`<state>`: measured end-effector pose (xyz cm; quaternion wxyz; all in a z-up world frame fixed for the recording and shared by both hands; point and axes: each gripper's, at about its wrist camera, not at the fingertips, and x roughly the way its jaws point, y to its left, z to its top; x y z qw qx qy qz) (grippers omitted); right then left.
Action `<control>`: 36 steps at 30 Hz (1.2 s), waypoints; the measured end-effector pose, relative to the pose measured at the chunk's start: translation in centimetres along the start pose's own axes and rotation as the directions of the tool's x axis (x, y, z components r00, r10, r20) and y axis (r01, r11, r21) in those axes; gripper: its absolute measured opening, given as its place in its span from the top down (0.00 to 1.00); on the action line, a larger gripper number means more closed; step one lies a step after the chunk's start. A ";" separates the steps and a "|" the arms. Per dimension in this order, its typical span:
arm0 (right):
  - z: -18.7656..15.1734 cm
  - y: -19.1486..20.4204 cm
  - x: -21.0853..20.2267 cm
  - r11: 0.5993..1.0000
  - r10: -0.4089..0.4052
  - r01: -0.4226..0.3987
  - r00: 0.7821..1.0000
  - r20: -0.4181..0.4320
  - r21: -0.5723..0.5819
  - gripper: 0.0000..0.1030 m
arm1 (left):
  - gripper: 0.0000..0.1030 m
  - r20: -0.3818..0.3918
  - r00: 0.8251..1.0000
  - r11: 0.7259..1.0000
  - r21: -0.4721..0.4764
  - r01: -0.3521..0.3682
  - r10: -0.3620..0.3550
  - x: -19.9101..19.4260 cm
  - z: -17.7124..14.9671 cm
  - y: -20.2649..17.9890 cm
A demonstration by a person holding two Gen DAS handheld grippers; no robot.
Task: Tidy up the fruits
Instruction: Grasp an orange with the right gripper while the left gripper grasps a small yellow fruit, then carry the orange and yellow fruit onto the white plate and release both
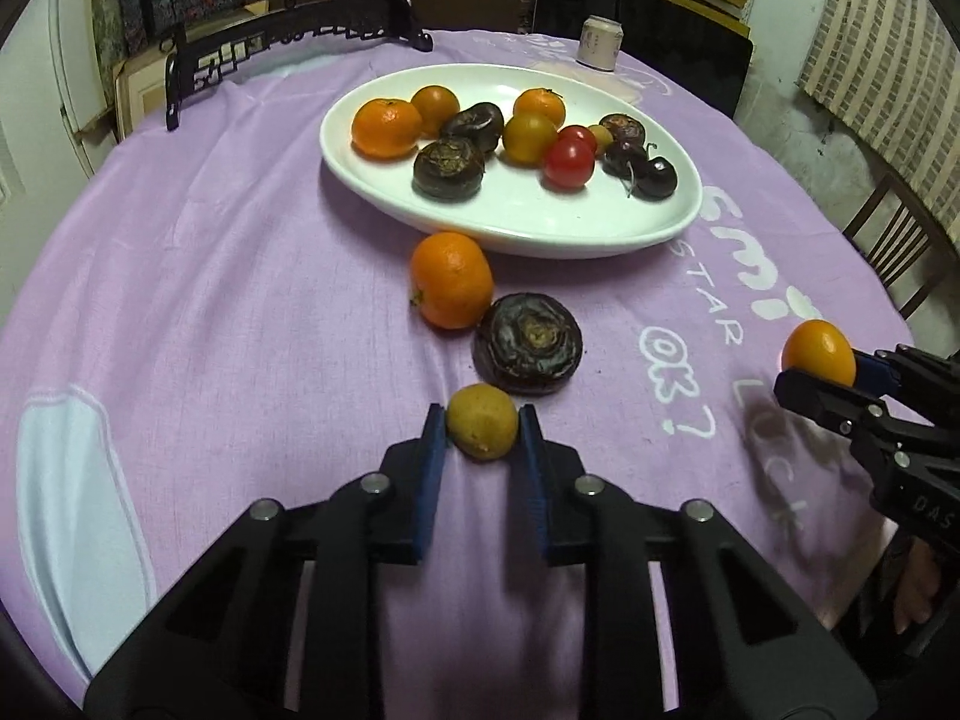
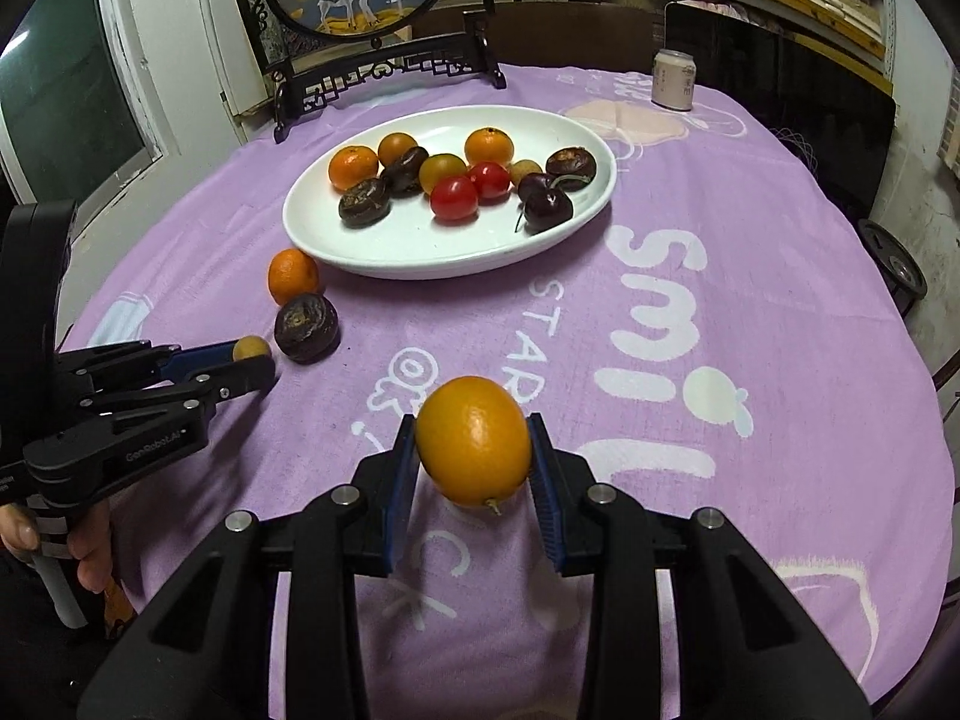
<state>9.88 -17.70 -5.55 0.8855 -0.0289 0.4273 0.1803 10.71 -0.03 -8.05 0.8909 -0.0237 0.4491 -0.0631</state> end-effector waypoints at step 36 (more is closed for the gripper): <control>16.5 -1.6 10.0 0.999 -0.043 0.043 0.999 -0.019 -0.011 0.66 | 0.76 0.079 0.997 0.996 -0.090 0.006 0.001 6.2 20.6 1.7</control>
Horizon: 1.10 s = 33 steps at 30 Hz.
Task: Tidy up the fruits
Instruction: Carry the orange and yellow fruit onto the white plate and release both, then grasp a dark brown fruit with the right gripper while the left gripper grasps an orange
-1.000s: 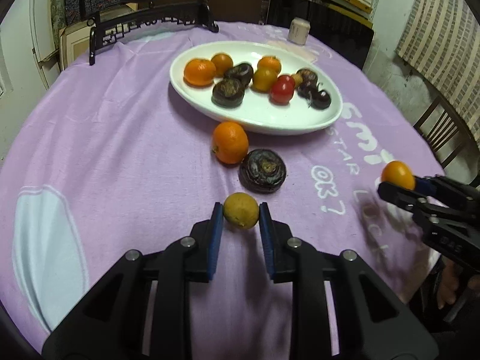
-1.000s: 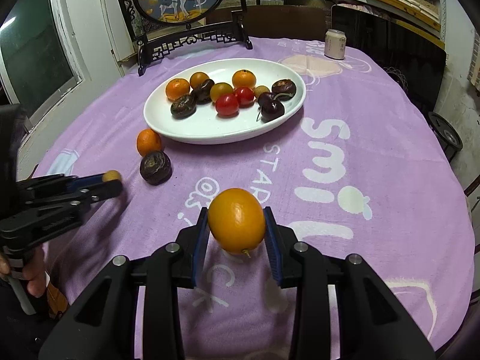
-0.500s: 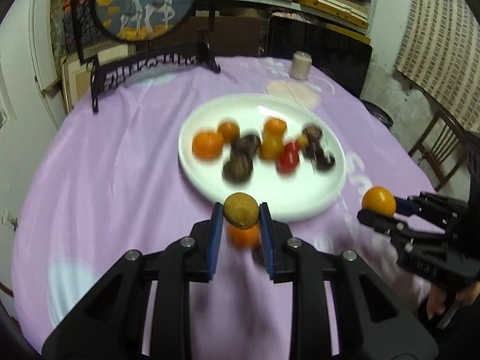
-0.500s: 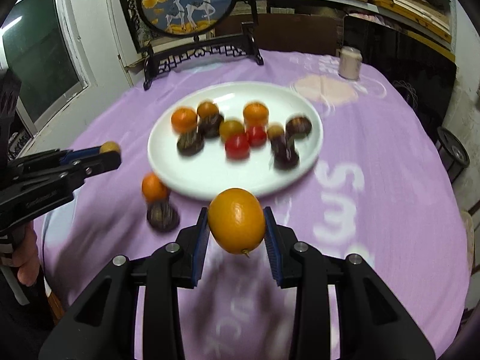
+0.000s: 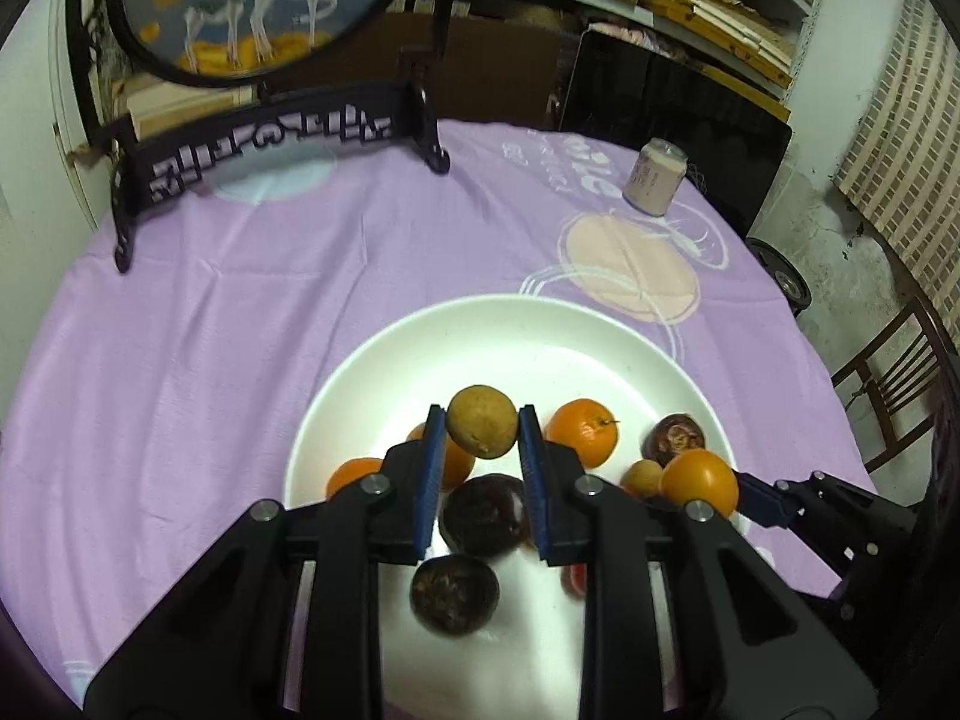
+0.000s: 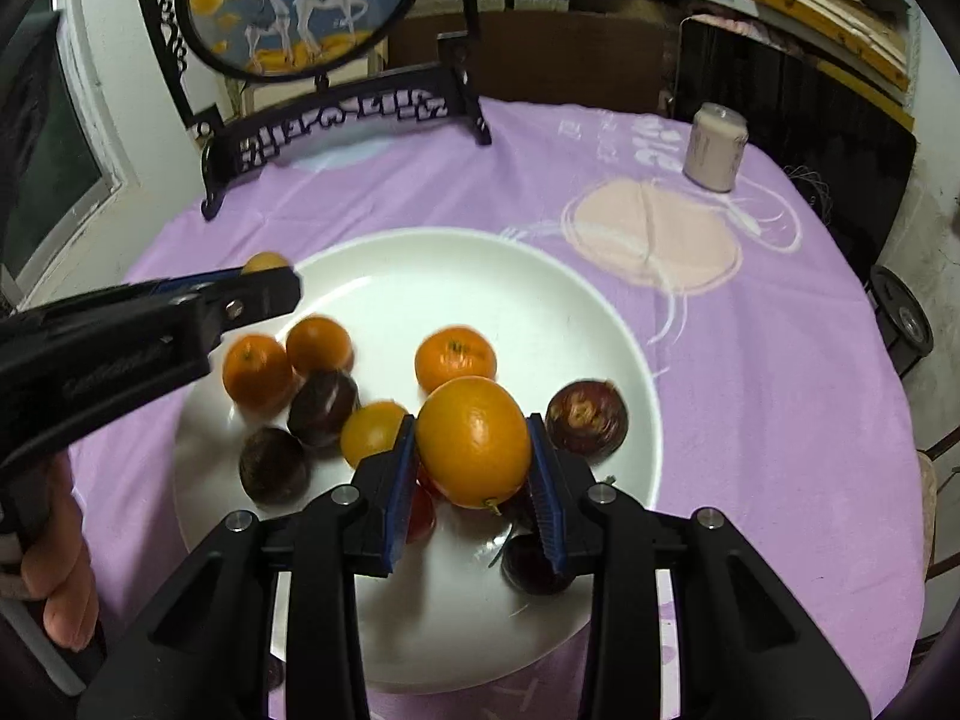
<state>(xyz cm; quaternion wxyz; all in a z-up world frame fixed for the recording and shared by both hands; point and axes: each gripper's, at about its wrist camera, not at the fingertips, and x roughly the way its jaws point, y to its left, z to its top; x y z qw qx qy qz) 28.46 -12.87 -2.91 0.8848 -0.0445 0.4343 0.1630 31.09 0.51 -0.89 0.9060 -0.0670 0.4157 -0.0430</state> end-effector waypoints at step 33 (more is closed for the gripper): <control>-12.8 2.3 -10.0 0.999 0.027 -0.025 0.993 0.117 -0.026 0.44 | 0.30 0.048 0.998 0.999 0.024 0.044 -0.045 -13.1 -18.9 4.3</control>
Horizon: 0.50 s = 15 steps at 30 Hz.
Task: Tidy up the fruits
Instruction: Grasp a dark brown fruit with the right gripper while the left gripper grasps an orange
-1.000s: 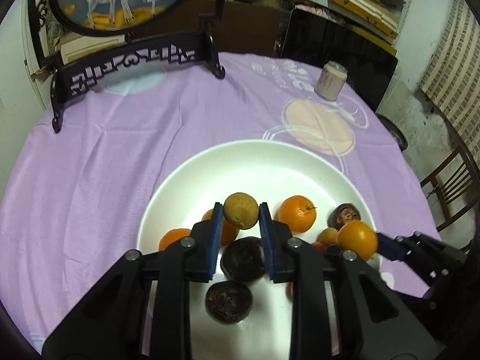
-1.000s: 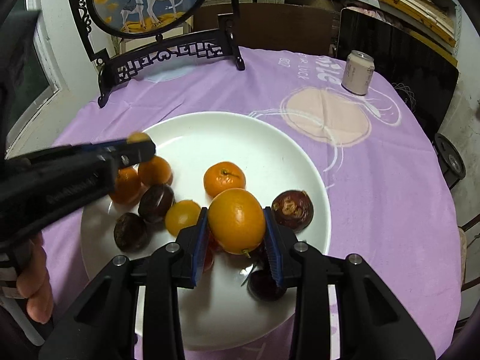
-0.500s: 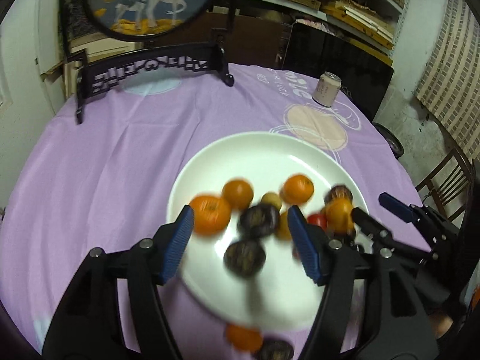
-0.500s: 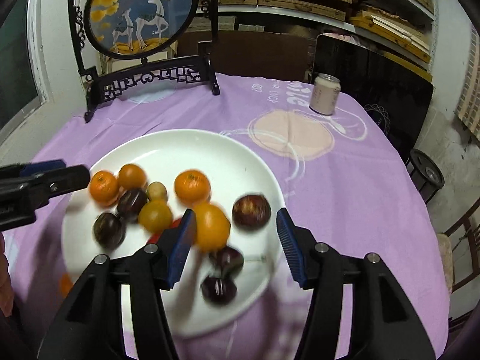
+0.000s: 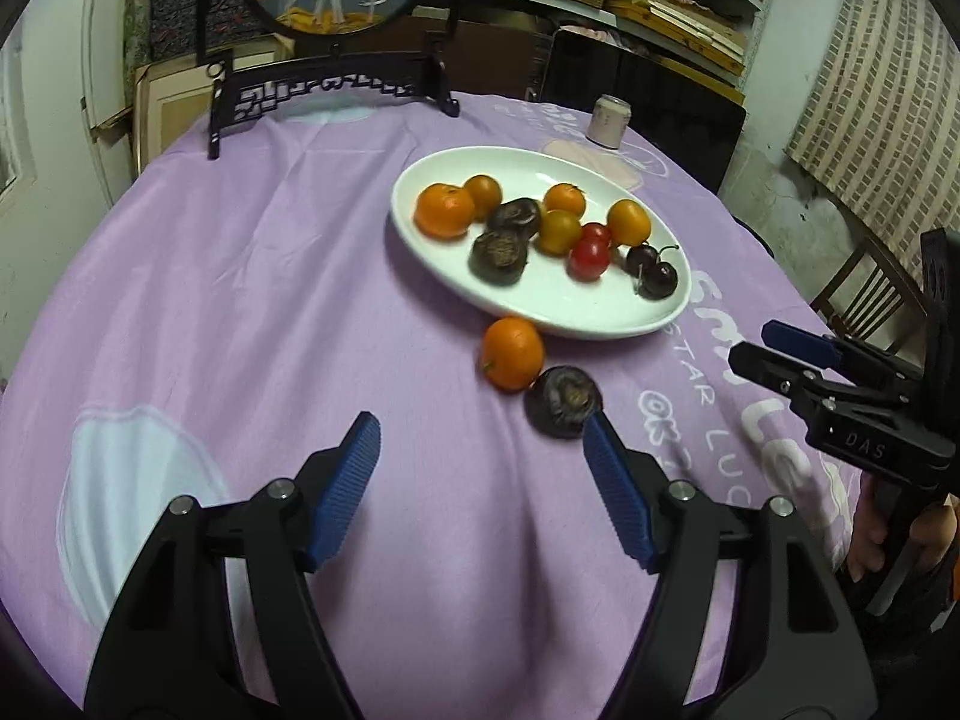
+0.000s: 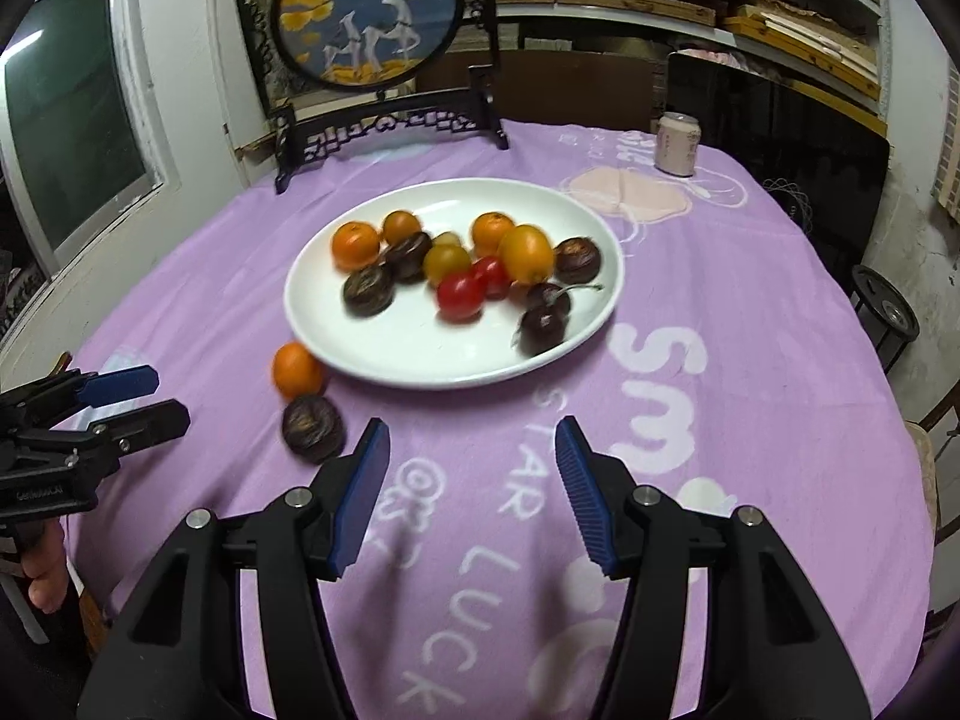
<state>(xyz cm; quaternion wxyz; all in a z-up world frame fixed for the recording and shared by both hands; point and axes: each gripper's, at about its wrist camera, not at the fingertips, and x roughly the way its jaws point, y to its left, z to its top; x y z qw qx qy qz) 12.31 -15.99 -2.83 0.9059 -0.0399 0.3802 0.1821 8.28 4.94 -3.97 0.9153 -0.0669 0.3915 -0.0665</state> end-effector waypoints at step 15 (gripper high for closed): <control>0.2 8.7 7.1 0.985 0.092 -0.114 0.981 -0.170 -0.126 0.44 | 0.28 0.017 1.000 0.997 -0.077 -0.022 0.024 -2.3 -1.7 3.5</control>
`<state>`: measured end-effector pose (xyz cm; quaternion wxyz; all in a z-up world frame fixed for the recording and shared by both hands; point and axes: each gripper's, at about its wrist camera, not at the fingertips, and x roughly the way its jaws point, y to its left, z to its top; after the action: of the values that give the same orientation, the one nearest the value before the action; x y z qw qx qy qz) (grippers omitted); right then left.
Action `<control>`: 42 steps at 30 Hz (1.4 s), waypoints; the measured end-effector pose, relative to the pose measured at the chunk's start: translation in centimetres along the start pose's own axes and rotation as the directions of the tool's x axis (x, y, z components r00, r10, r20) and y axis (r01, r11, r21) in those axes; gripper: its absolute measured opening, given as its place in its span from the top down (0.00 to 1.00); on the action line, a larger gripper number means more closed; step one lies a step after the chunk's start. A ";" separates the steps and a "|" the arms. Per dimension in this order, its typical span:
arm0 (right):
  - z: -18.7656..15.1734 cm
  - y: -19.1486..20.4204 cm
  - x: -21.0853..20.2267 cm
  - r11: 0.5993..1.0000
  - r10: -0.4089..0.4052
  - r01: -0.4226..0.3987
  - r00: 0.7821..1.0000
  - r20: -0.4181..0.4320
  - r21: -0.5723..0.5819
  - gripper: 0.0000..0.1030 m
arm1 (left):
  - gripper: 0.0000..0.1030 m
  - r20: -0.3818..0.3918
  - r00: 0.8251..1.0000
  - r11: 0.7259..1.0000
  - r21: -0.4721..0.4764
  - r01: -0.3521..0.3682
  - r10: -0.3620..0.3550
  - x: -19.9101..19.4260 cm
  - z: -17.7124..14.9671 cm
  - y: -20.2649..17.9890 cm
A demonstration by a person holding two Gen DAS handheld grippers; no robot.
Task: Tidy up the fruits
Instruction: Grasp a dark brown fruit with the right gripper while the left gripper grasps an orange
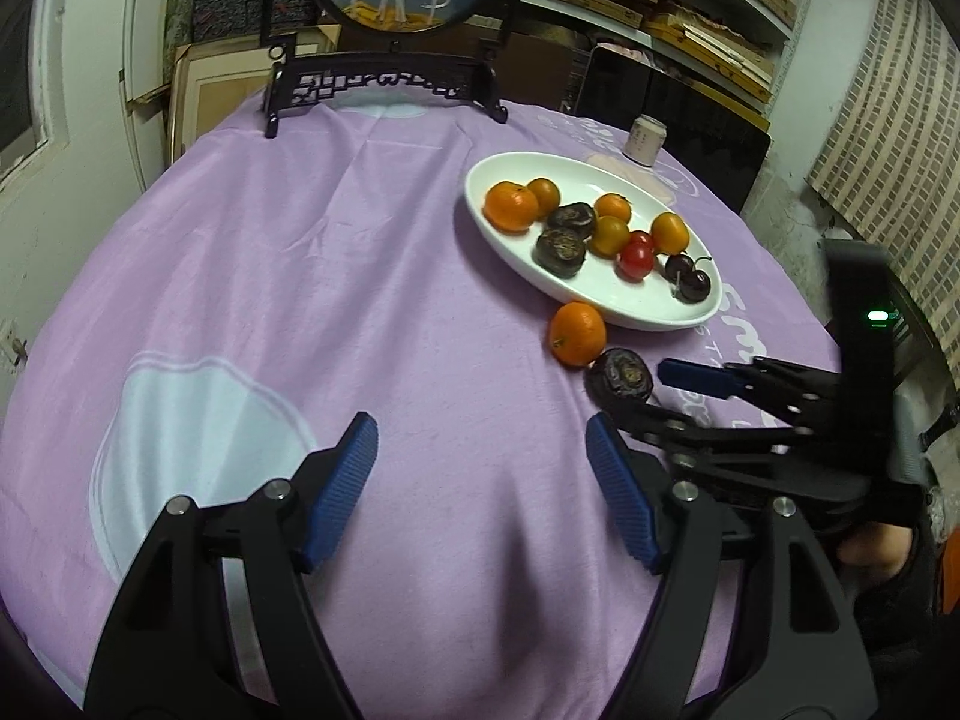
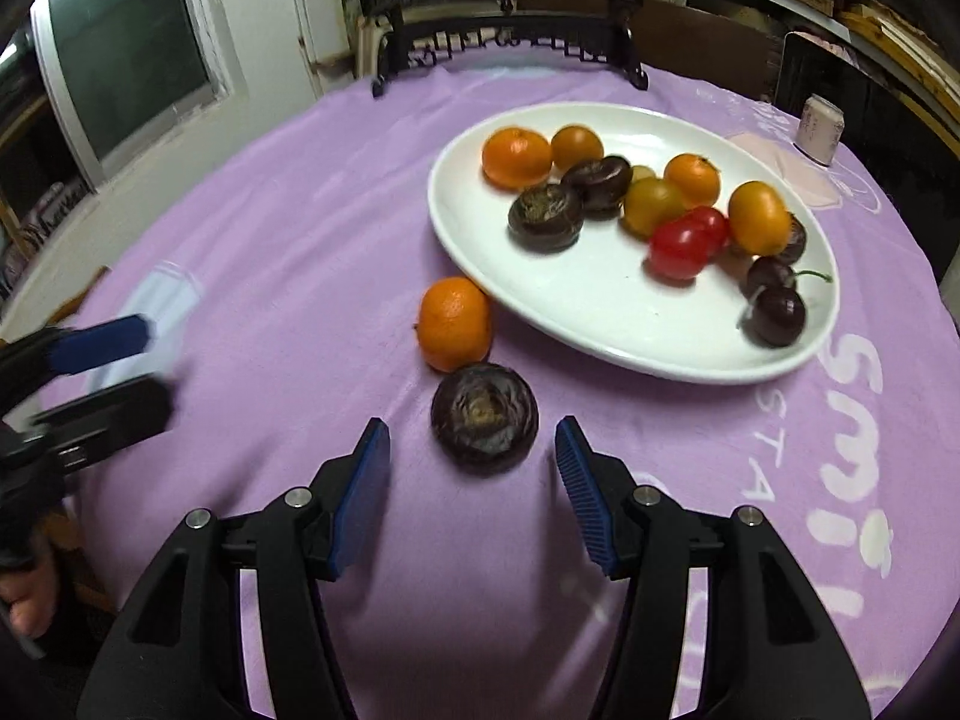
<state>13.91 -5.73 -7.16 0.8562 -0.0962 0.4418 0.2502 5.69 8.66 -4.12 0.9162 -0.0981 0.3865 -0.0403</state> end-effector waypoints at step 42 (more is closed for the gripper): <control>-5.5 -7.9 -6.7 0.983 -0.023 0.011 0.998 0.062 0.185 0.62 | 0.68 -0.121 0.992 0.992 0.126 -0.019 0.034 9.3 3.8 -7.6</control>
<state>10.81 -16.88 -5.42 0.8772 -0.0122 0.4346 0.2038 14.93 0.40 -6.48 0.8953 -0.0328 0.4404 -0.0583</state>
